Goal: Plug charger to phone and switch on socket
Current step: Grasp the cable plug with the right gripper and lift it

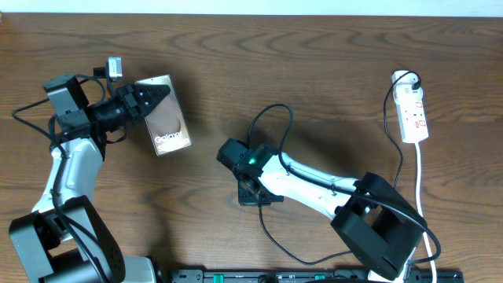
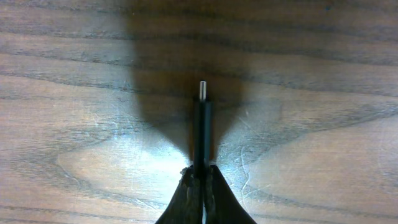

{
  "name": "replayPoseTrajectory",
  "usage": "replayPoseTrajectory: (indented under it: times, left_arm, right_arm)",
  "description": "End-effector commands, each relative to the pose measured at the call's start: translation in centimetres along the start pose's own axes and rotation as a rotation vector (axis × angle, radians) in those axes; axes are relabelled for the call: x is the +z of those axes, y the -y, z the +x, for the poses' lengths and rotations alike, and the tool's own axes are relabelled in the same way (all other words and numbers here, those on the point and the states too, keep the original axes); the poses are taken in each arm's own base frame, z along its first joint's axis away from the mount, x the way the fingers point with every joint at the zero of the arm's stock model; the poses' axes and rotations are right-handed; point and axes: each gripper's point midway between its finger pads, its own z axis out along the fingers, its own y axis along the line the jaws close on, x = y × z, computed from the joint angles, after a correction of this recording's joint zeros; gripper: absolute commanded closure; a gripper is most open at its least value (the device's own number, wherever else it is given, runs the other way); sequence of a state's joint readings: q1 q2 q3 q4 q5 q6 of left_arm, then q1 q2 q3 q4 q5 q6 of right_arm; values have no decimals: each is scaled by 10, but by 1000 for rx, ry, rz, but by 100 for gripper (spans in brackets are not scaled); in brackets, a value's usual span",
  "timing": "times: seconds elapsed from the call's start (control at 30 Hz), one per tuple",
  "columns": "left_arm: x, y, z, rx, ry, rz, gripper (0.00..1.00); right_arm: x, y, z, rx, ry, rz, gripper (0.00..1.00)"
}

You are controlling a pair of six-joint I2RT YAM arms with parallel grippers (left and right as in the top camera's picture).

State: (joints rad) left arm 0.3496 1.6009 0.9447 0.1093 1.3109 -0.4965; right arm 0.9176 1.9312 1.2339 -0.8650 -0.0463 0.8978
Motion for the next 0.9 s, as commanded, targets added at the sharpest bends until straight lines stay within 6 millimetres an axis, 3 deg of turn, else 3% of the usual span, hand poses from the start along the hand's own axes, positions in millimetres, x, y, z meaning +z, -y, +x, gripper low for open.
replayPoseTrajectory:
  times: [0.0,0.13,0.3,0.5,0.6,0.7,0.8,0.87]
  left_arm:
    - [-1,13,-4,37,-12,38,93]
    - [-1,13,-4,37,-12,38,92]
    - [-1,13,-4,37,-12,38,93]
    - [-1,13,-4,37,-12,38,93]
    - [-1,13,-4,37,-12,38,93]
    - [-1,13,-4,37,-12,38,93]
    - [-1,13,-4,37,-12,38,93]
    - [-1,13,-4,37,-12,38,92]
  right_arm:
    - [1,-1,-4,7,-5,-1,99]
    - [1,4,-11,23,-13,-10,99]
    - [-1,21,-33,61,-17,-34,99]
    - [-15,16,-70,3,-72,-324,99]
    - [-42,-1,-92,-87,-68,-625,99]
    - [-93,-16,-111,-287,14,-1004,99]
    - [-138,-13,-119,-484,141,-1274,99]
    - [-155,-4,-124,-599,249,-1360,99]
